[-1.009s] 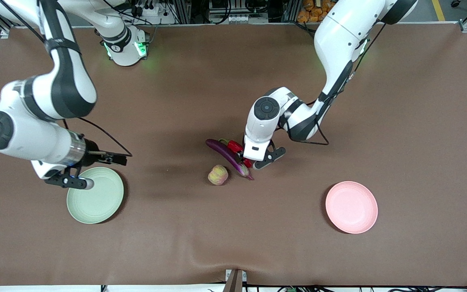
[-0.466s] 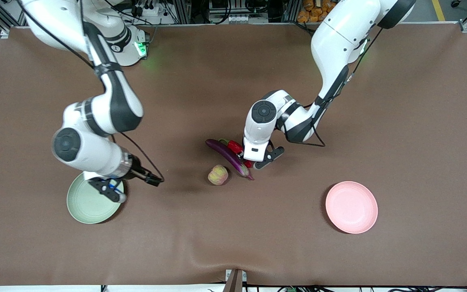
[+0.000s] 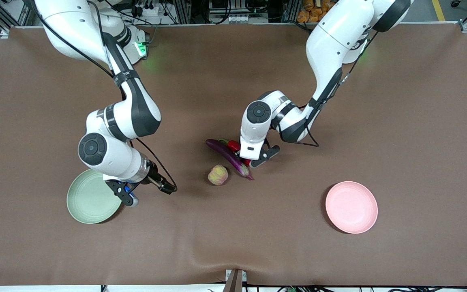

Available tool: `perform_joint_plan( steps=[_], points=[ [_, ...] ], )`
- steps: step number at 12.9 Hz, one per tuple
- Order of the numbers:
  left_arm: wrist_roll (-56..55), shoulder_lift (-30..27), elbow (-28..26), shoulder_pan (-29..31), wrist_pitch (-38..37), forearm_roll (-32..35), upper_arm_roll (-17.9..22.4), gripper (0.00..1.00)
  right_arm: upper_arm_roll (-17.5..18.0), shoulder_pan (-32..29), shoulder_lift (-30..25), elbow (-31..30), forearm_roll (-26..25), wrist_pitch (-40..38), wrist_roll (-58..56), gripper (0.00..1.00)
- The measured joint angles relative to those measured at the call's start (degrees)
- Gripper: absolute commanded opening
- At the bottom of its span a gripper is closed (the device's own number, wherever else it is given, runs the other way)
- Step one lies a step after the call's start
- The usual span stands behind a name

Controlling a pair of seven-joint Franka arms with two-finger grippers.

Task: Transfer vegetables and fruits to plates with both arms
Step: 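Grasp the red pepper with the left gripper while the right gripper grasps the peach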

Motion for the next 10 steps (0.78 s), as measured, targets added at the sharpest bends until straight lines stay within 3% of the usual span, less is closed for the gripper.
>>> perform_joint_plan(
  steps=[3,7,10],
  points=[
    [0.0,1.1,0.6,0.0,1.7,0.0,0.1,0.0,0.0,0.9,0.2,1.3,0.0,0.1,0.5,1.0],
    [0.0,1.0,2.4,0.2,2.1,0.5,1.1,0.0,0.2,1.8,0.5,2.8,0.3,0.5,3.9,1.0],
    [1.0,-3.7,5.2,2.8,-2.7,0.6,1.5,0.0,0.4,4.9,1.8,2.9,0.3,4.0,9.6,1.0]
  ],
)
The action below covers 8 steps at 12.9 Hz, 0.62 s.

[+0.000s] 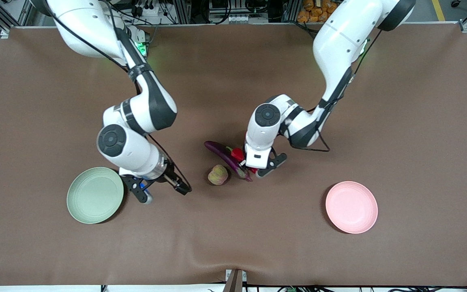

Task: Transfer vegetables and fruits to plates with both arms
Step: 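Grasp the red pepper with the left gripper while the right gripper grasps the peach, then carry the pepper to the pink plate while the right gripper lifts the peach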

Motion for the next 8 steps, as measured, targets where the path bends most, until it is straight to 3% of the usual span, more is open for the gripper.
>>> perform_joint_plan(
  steps=[4,8],
  points=[
    [13.3,-9.8,0.5,8.4,-11.1,-4.2,-0.2,0.0,0.0,4.0,5.4,0.2,0.0,7.5,4.2,1.0],
    [29.6,-10.5,-0.7,20.0,-14.4,-5.1,-0.1,0.0,0.0,7.1,8.8,0.5,0.0,8.7,6.4,1.0]
  ],
)
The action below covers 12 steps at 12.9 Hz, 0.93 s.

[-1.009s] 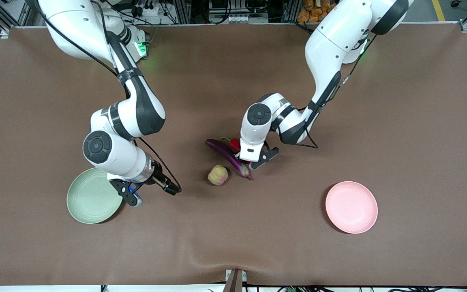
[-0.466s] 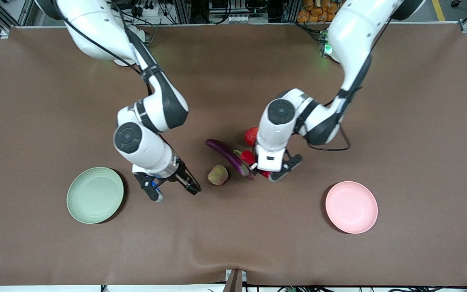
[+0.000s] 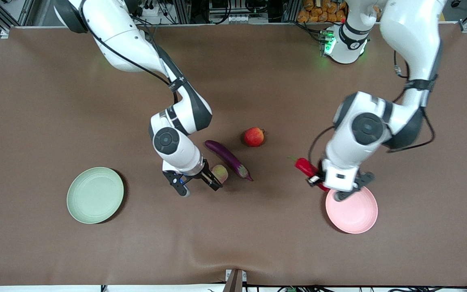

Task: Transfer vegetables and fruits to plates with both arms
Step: 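Carry the pepper to the pink plate while the right gripper lifts the peach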

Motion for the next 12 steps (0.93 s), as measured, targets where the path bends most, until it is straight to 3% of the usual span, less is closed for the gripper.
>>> perform_joint_plan(
  steps=[3,6,7,8,9,10,11,12],
  points=[
    [5.4,2.4,-0.9,6.2,0.3,0.0,0.2,0.0,0.0,0.8,1.1,0.0,0.0,1.7,0.2,1.0],
    [8.3,7.5,-0.8,12.3,6.4,0.0,0.4,0.0,0.0,1.7,3.1,0.1,-1.1,3.8,0.2,1.0],
    [8.9,9.1,-0.7,13.8,8.9,0.0,0.4,0.04,0.0,2.2,3.6,0.1,-1.7,4.0,0.2,1.0],
    [9.0,10.7,-0.5,14.5,11.0,0.0,0.4,0.14,0.0,2.7,3.9,0.1,-2.2,4.0,0.2,1.0],
    [9.0,12.1,0.0,14.7,12.5,0.0,0.4,0.27,0.0,3.1,4.2,0.1,-2.6,4.1,0.2,0.87],
    [9.0,13.1,0.7,14.7,13.0,0.0,0.4,0.56,0.0,3.4,4.5,0.1,-3.3,4.1,0.2,0.38],
    [9.0,13.7,1.5,14.5,13.1,0.0,0.3,0.95,0.0,3.5,4.7,0.1,-4.1,4.1,0.2,0.02],
    [9.0,13.7,1.9,14.4,13.1,0.0,0.3,1.0,-0.1,3.5,4.7,0.1,-4.4,4.2,0.2,0.0]
  ],
)
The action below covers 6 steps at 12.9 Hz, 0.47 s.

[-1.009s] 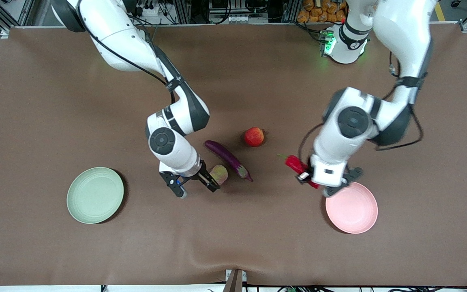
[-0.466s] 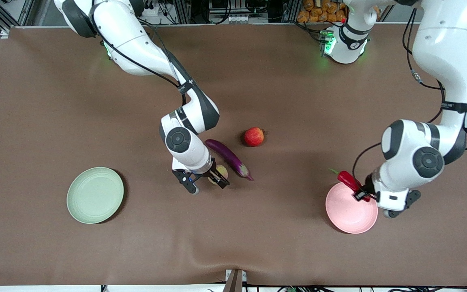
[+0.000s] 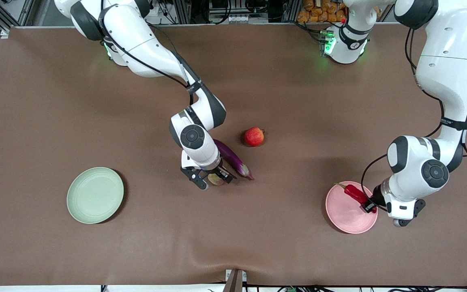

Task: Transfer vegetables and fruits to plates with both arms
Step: 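Carry the pepper to the pink plate while the right gripper lifts the peach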

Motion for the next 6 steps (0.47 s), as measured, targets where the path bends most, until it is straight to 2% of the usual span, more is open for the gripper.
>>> perform_joint_plan(
  steps=[4,6],
  points=[
    [-0.1,-0.3,1.5,-0.2,-0.4,-0.1,-1.3,1.0,-1.4,-0.4,-0.3,1.4,-0.3,-0.1,-0.1,0.0],
    [-3.5,-0.9,1.6,-0.4,-2.5,-1.1,-4.6,1.0,-2.3,-2.2,-2.0,2.5,-0.4,-2.5,-2.3,0.0]
  ],
)
